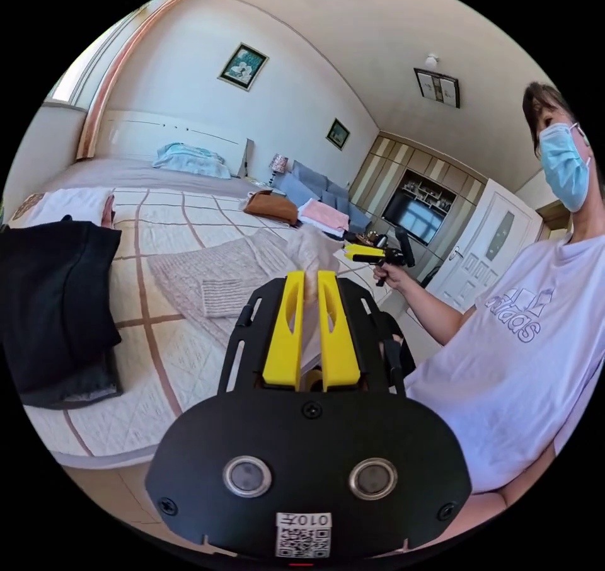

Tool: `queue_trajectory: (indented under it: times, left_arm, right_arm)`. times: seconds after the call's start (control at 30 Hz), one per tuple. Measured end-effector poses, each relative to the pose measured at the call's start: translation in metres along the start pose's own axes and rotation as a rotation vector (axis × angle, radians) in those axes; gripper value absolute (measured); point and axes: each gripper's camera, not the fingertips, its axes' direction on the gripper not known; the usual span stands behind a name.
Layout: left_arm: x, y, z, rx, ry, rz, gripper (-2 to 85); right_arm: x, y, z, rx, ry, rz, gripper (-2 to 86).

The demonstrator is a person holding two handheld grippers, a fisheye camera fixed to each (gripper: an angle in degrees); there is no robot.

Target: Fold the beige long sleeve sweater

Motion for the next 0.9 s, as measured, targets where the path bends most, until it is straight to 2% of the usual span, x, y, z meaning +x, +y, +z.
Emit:
queue_trajectory:
  times: [0.1, 0.23, 0.37, 0.5, 0.6, 0.73, 0.8, 0.9]
  left_arm:
    - [0.006, -0.016, -0.007, -0.043, 0.007, 0.076, 2.2]
    - [0.041, -0.036, -0.015, -0.081, 0.094, 0.257, 2.2]
    - [0.087, -0.051, -0.014, -0.149, 0.220, 0.454, 2.3]
    - [0.122, -0.050, 0.014, -0.261, 0.408, 0.603, 2.3]
    - [0.121, -0.037, 0.052, -0.409, 0.534, 0.572, 2.2]
    - [0.113, -0.020, 0.067, -0.530, 0.484, 0.521, 2.2]
    - [0.113, -0.019, 0.054, -0.514, 0.470, 0.520, 2.2]
    - [0.108, -0.019, 0.027, -0.455, 0.445, 0.493, 2.2]
  right_arm:
    - [-0.016, -0.029, 0.006, 0.022, 0.056, -0.156, 14.6]
    - [-0.033, -0.086, 0.019, 0.037, -0.014, -0.355, 15.3]
    - [-0.056, -0.144, 0.033, -0.008, -0.156, -0.527, 15.2]
    - [-0.070, -0.177, 0.049, -0.056, -0.328, -0.588, 14.4]
    - [-0.089, -0.199, 0.077, -0.149, -0.336, -0.637, 14.1]
    - [-0.117, -0.244, 0.110, -0.204, -0.347, -0.720, 13.6]
    - [-0.134, -0.265, 0.125, -0.240, -0.330, -0.783, 13.5]
    - [-0.165, -0.290, 0.163, -0.420, -0.359, -0.905, 13.2]
